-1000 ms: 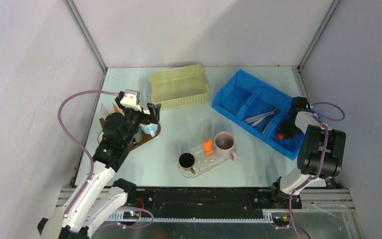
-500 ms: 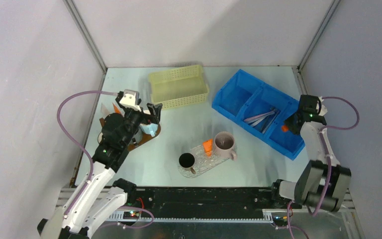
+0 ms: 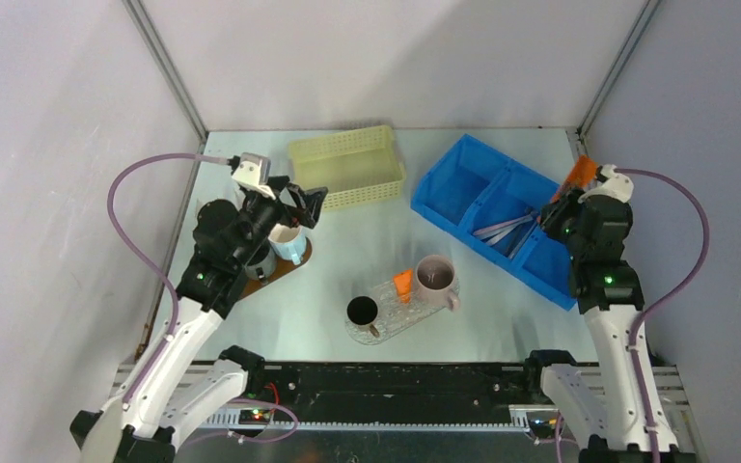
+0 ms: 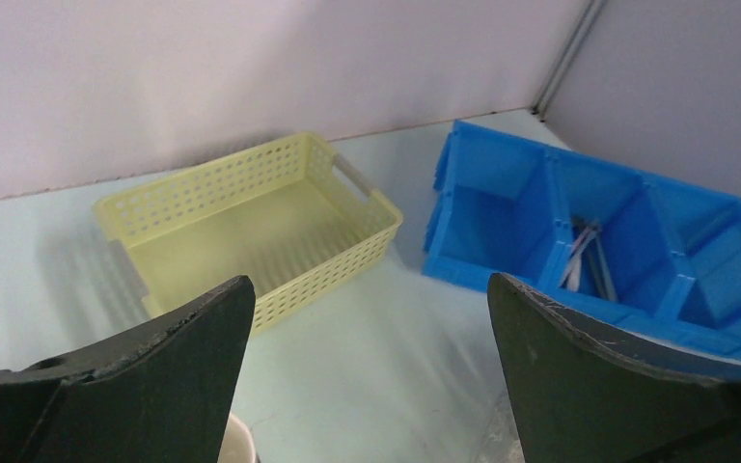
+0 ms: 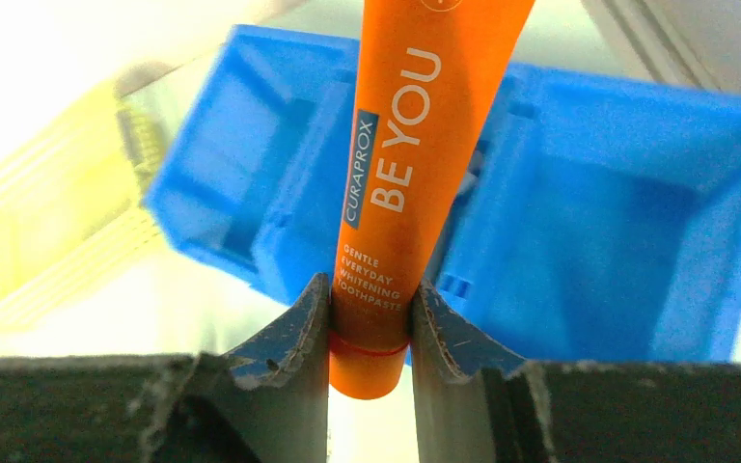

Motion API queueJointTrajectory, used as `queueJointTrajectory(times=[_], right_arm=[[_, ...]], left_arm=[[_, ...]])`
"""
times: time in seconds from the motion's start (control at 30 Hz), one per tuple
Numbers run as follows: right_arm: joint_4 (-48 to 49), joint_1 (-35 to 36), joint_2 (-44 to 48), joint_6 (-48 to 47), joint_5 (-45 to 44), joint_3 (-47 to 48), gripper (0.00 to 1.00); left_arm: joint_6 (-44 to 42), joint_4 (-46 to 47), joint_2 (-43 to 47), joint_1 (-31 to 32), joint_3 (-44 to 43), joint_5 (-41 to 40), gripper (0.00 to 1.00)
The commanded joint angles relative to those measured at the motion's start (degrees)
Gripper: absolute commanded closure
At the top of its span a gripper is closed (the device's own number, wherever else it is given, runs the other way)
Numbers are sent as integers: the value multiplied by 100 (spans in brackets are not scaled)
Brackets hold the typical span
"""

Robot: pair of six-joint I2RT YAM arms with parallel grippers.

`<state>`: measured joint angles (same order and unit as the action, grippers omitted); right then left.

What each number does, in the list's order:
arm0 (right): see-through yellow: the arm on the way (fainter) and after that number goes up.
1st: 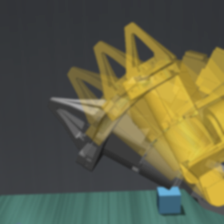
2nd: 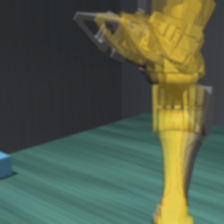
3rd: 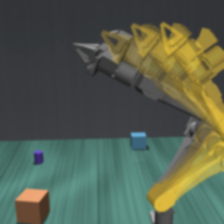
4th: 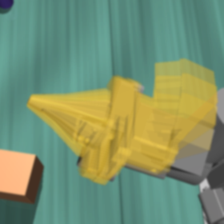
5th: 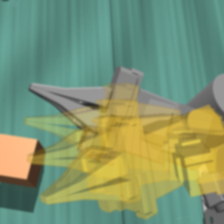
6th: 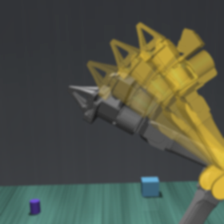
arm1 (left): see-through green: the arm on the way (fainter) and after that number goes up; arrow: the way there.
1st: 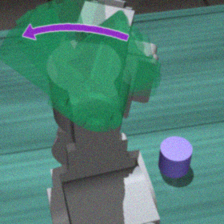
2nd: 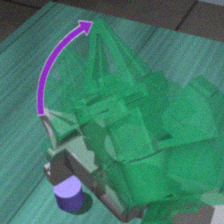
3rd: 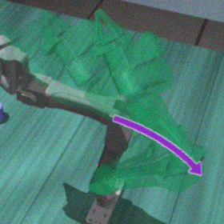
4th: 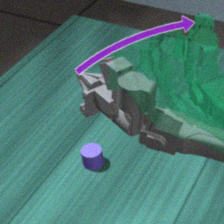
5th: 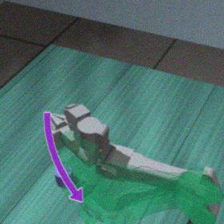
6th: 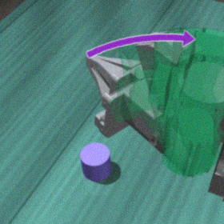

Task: Prepare toiletry sets of a toothbrush and toothpaste on the tray
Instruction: Pick up the toothpaste from the storage box.

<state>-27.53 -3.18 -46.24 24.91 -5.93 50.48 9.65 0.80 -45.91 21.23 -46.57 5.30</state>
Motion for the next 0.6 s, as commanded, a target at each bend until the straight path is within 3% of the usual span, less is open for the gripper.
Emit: queueJointTrajectory(times=[0.0, 0.2, 0.57], right_arm=[[967, 735, 364, -1003, 248, 82, 100], [1522, 1871, 548, -1578, 480, 100, 100], [1809, 3693, 134, -2813, 992, 259, 100]], left_arm=[[427, -9, -179, -22, -530, 612, 3], [540, -491, -509, 181, -1201, 966, 2], [480, -1034, -1106, 1155, -2390, 1075, 3]])
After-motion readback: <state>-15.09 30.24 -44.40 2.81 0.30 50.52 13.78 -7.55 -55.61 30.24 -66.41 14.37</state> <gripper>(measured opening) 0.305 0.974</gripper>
